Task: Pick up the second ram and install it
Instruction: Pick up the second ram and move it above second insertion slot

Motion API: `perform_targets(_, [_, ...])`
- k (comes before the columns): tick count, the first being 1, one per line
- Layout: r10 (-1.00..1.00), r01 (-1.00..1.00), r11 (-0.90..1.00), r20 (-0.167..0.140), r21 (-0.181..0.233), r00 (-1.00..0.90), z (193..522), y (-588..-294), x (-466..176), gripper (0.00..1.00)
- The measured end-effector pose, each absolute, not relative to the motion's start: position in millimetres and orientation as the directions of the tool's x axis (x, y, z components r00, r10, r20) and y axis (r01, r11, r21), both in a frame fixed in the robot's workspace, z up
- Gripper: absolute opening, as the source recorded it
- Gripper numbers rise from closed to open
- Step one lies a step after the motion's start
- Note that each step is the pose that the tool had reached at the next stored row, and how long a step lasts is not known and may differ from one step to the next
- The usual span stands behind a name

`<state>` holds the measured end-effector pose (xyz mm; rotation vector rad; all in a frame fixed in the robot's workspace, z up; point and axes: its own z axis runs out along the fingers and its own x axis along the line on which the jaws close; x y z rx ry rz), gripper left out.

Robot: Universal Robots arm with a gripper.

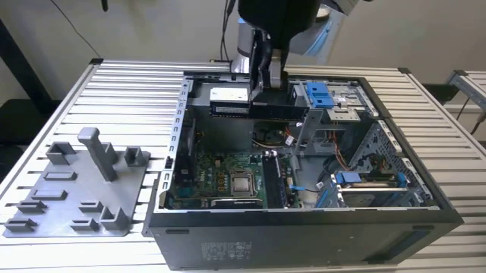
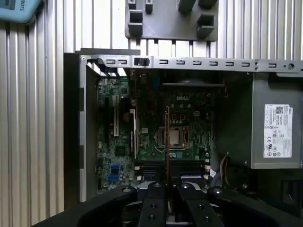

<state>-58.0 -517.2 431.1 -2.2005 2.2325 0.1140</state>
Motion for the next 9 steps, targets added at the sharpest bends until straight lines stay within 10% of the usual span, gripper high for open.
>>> perform_targets(9, [-0.998,-0.999,0.013,-0.054,0.048,-0.016,431,-517,-40,0.14])
